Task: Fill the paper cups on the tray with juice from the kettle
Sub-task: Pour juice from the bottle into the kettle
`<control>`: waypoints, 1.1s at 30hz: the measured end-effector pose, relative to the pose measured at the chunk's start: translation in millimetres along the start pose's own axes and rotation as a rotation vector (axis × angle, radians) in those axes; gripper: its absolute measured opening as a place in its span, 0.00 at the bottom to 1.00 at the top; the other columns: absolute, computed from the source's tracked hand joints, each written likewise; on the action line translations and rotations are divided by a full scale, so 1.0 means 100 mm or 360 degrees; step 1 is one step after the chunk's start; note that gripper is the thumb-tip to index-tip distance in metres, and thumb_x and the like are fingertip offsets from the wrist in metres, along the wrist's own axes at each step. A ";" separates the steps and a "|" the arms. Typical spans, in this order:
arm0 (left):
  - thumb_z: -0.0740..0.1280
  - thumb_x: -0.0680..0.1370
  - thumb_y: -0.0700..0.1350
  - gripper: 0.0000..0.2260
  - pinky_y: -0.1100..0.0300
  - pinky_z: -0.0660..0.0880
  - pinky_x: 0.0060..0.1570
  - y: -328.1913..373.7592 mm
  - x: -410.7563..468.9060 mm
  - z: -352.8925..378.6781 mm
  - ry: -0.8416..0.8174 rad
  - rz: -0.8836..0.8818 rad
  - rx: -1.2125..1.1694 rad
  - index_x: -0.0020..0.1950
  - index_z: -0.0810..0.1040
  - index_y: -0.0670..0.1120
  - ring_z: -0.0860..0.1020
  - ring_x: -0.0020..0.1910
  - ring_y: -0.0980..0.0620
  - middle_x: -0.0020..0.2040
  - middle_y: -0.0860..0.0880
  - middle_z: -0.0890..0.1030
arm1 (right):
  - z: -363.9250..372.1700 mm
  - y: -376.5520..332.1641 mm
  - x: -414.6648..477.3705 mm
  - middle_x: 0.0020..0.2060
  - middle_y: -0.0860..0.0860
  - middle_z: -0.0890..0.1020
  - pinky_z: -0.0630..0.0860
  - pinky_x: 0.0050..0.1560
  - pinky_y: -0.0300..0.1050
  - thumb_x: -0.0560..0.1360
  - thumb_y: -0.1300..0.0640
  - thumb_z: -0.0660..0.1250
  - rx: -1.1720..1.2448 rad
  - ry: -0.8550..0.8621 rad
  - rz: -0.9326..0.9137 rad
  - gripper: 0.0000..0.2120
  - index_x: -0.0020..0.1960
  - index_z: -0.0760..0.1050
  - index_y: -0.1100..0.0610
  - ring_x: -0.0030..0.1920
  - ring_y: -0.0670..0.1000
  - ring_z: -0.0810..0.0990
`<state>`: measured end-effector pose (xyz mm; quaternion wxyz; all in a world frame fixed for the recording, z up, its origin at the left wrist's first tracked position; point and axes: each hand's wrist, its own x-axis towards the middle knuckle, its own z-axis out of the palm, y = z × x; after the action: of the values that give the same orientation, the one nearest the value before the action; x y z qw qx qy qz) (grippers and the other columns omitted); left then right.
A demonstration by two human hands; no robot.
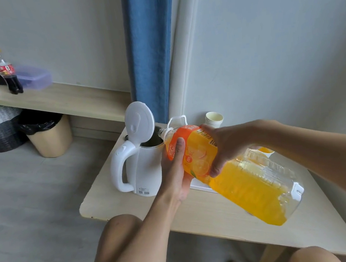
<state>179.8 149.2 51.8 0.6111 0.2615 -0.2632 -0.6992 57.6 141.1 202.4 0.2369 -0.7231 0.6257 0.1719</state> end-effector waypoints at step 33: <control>0.73 0.73 0.62 0.38 0.32 0.76 0.63 -0.05 -0.01 0.00 -0.0065 0.0011 -0.0031 0.78 0.68 0.47 0.78 0.68 0.34 0.70 0.36 0.78 | -0.12 -0.23 -0.07 0.74 0.56 0.64 0.74 0.59 0.52 0.65 0.46 0.79 -0.0339 -0.0138 0.0202 0.63 0.78 0.31 0.48 0.68 0.62 0.72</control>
<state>176.2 150.6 48.7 0.6105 0.2402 -0.2696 -0.7050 78.6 142.8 219.7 0.1741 -0.6951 0.6375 0.2831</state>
